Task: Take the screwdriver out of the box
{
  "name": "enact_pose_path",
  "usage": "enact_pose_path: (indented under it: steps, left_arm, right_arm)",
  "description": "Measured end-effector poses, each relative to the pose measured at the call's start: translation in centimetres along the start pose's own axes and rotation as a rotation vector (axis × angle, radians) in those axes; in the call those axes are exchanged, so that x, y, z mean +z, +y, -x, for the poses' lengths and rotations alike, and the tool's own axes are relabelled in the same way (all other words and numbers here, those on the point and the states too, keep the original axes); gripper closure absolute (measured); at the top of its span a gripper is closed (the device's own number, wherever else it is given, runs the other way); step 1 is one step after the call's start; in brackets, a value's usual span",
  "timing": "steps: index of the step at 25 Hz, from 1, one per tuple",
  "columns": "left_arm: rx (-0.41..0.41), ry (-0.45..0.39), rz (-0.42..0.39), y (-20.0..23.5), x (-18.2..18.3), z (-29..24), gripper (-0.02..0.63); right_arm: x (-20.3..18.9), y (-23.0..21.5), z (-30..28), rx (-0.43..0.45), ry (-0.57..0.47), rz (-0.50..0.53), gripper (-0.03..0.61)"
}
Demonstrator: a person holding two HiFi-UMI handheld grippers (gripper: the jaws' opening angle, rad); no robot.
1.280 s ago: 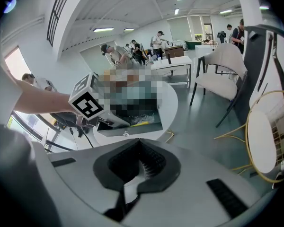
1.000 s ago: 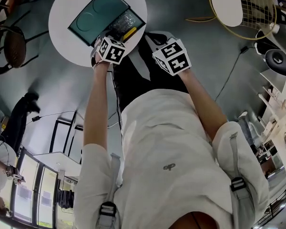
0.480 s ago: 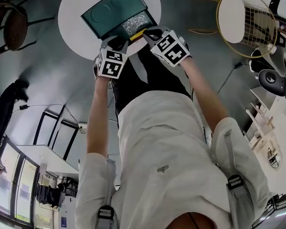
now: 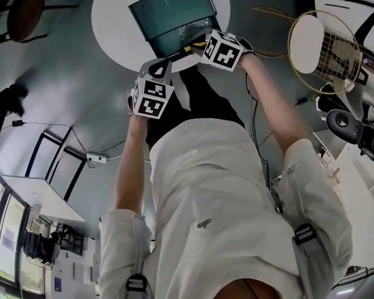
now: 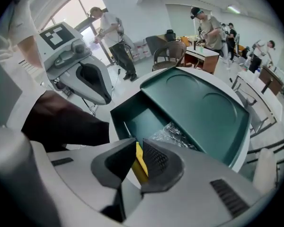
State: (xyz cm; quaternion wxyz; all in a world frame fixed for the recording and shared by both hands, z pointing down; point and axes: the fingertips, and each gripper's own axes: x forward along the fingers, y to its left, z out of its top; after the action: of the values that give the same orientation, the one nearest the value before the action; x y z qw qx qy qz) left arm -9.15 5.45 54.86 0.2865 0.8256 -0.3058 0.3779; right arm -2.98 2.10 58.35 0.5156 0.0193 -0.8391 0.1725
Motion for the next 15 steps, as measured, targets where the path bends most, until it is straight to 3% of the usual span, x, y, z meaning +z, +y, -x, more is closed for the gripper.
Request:
enact_pose_path:
  steps: [9,15]
  left_arm:
    - [-0.059,0.017,0.04,-1.8,-2.0,0.7,0.603]
    - [-0.117,0.042,0.026,-3.3,-2.5,-0.2,0.601]
  right_arm:
    - [-2.2,0.1,-2.6,0.174,0.254,0.275,0.477]
    - [-2.5,-0.4,-3.5,0.274,0.368,0.369,0.465]
